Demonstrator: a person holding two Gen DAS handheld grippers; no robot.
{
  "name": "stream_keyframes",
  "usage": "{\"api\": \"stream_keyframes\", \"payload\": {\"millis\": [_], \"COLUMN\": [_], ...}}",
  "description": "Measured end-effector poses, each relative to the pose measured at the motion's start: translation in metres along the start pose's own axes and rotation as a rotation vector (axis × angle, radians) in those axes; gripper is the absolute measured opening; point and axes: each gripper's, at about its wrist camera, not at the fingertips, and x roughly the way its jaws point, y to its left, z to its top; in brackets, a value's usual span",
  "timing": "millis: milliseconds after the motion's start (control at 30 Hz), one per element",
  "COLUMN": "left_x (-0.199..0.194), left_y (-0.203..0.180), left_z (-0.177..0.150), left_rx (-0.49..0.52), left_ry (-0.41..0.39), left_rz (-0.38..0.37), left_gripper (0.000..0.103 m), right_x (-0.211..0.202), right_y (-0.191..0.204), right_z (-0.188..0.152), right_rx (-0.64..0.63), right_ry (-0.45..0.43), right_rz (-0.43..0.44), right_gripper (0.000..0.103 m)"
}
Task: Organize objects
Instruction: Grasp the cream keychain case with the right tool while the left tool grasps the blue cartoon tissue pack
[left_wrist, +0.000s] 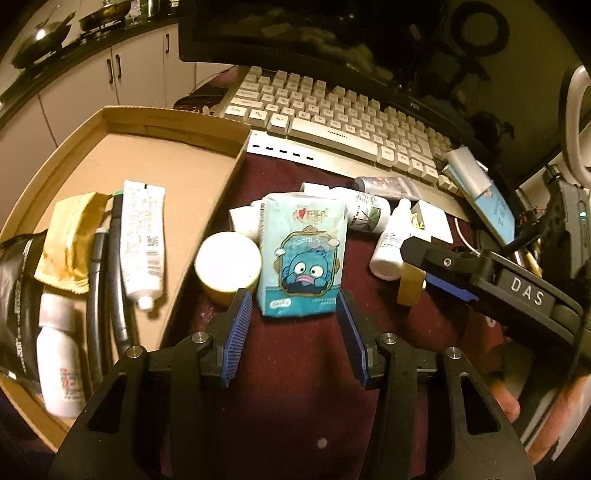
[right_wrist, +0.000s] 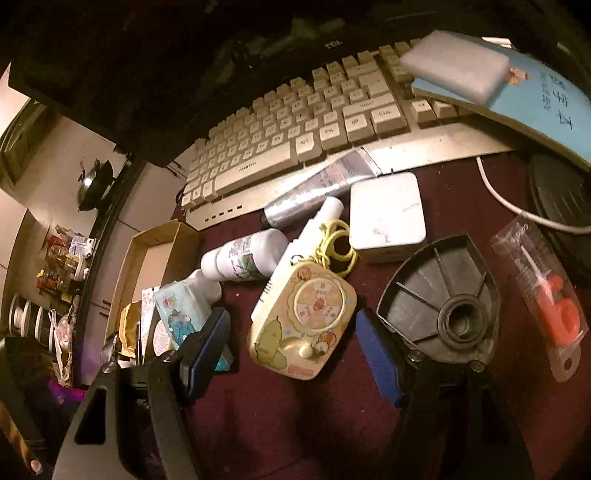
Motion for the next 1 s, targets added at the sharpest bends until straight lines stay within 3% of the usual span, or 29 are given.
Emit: {"api": "stream_keyframes", "payload": {"millis": [200,300,467,600,833,867,967,1000], "left_x": [0.017,0.021,0.026,0.030,0.036,0.036,0.032,0.031], "left_y": [-0.011,-0.011,-0.018,-0.024,-0.029,-0.028,-0.028,-0.029], "left_z": [0.008,0.012,0.015,0.016,0.014,0.014,0.013,0.012], "left_rx": [0.038,0.036,0.065,0.101,0.139,0.141,0.146,0.152], "left_ry": [0.011,0.009,0.012,0.009,0.000,0.003,0.011,0.010], "left_rz": [0.028,0.029,0.063,0.093,0.116,0.113,0.077,0.079], "left_gripper": [0.048,0.048,0.048,0.048,0.047,0.045,0.011,0.005], "right_x": [0.005,0.006,0.005,-0.009,-0.009,-0.009,-0.009,-0.008], "right_y": [-0.001,-0.002,0.000,0.003,-0.010,-0.010,-0.010,-0.011], "right_z": [0.003,0.005,0.003,-0.002,-0.005,-0.005,-0.005,-0.005], "right_rx": [0.003,0.014,-0.016,-0.069,-0.053,-0.054,-0.067,-0.070], "right_ry": [0.011,0.009,0.015,-0.013,-0.001,0.000,-0.001,0.005], "right_rz": [-0.006,-0.022,-0.031,-0.022,-0.043,-0.046,-0.053,-0.053], "right_gripper": [0.069,0.056,0.052,0.029,0.028,0.027,0.023,0.019]}}
